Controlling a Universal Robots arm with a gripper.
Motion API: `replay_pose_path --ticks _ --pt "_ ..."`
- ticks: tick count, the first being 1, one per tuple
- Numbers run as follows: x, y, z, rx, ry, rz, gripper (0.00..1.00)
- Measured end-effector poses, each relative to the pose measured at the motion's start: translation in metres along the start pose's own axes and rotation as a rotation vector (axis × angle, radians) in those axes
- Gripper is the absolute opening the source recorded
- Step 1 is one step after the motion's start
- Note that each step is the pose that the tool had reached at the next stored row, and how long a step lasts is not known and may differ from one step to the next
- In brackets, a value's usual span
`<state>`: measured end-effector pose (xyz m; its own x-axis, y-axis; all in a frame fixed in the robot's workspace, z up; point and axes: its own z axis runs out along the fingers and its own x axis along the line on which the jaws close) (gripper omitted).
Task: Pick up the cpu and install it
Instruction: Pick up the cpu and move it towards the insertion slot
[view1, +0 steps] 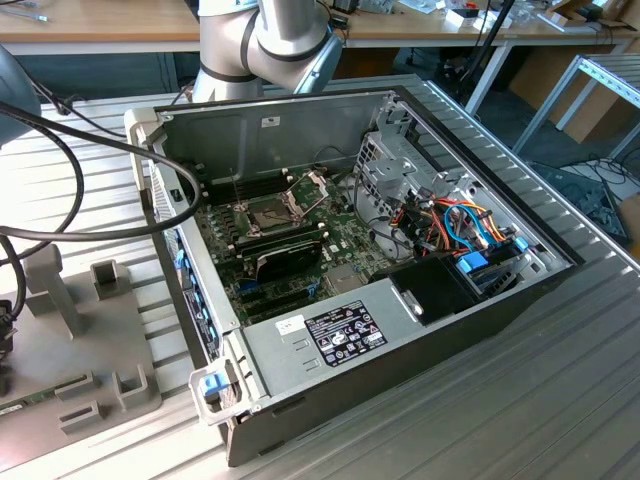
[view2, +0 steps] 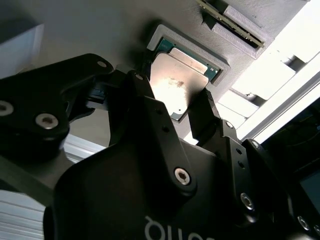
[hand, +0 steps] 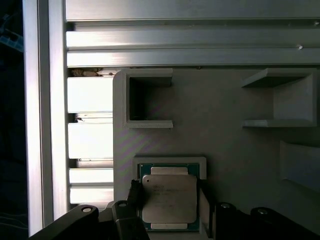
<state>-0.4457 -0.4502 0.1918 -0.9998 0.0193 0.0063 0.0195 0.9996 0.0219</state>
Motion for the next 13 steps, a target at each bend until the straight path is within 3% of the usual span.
replay_pose_path --ticks 13 --pt "0.0001 0.0009 -0.0245 -0.0001 -0.0037 0.0 0.55"
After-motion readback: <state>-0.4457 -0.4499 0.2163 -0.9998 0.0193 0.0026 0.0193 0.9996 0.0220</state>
